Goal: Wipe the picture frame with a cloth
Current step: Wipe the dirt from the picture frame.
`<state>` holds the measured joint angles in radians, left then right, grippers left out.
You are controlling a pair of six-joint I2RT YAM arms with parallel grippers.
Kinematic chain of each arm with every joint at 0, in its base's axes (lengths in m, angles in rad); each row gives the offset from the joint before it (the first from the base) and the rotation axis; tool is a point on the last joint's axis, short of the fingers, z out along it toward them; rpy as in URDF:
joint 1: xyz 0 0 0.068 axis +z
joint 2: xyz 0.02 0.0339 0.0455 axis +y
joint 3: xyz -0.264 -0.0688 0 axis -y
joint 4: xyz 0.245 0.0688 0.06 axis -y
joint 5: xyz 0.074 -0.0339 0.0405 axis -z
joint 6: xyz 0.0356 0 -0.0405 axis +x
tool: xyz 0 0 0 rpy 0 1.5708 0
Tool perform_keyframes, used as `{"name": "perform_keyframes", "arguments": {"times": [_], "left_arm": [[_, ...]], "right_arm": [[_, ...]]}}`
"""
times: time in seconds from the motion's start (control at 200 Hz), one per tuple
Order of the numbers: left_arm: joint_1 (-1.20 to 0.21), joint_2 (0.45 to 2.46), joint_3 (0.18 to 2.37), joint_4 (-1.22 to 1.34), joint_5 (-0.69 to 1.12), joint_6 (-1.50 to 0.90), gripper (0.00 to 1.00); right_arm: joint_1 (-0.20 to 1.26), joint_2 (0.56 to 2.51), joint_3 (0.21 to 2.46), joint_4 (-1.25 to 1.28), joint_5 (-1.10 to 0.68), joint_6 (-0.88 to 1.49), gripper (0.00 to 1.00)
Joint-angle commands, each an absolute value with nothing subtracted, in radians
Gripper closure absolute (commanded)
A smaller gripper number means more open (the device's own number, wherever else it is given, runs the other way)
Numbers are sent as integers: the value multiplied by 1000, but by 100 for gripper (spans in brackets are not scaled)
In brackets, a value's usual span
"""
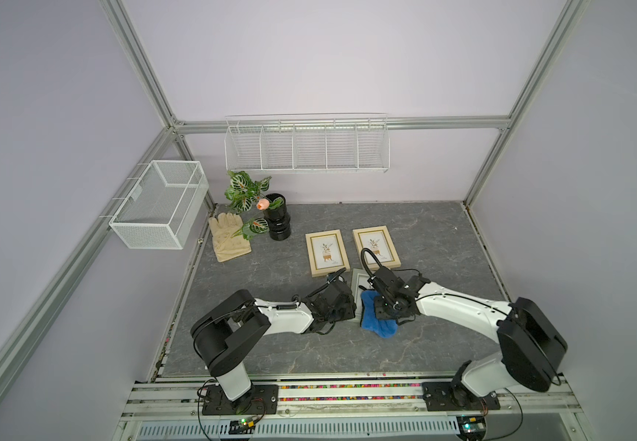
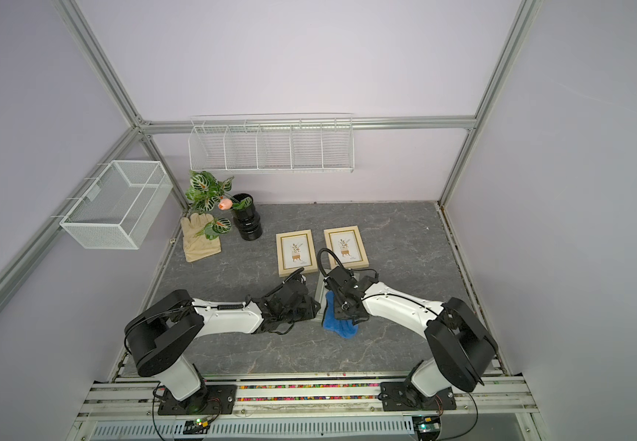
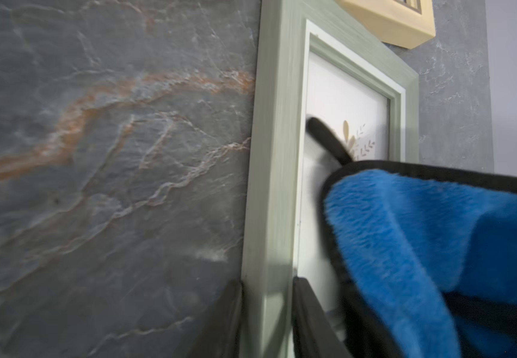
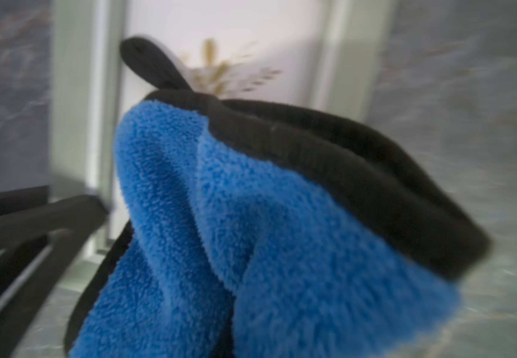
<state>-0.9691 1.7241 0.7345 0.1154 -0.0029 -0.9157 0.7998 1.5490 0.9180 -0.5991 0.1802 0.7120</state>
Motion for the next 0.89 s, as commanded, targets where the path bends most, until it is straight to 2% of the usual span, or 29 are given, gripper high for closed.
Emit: {"name": "perform_keyframes", "arguments": {"times": [0.0, 0.105, 0.35, 0.48, 0.715, 0.89], "left_arm": [[-989, 1894, 614, -393, 36, -948, 71], [-987, 1897, 620, -396, 37, -945, 71], [-994, 1902, 622, -400, 39, -939, 71], [-1006, 1905, 636, -416, 35, -942, 71], [-1019, 1915, 652, -428, 37, -945, 71], [-1022, 1907, 642, -432, 38, -944, 71]], "right_arm": [[830, 1595, 957, -558, 127, 751, 93], [817, 1582, 932, -605, 176, 746, 93], [694, 1421, 779, -698, 272, 680, 93], [707, 1470, 842, -652, 202, 682, 93], [820, 1611, 989, -618, 155, 702, 93], [709, 1531, 886, -635, 202, 661, 93]]}}
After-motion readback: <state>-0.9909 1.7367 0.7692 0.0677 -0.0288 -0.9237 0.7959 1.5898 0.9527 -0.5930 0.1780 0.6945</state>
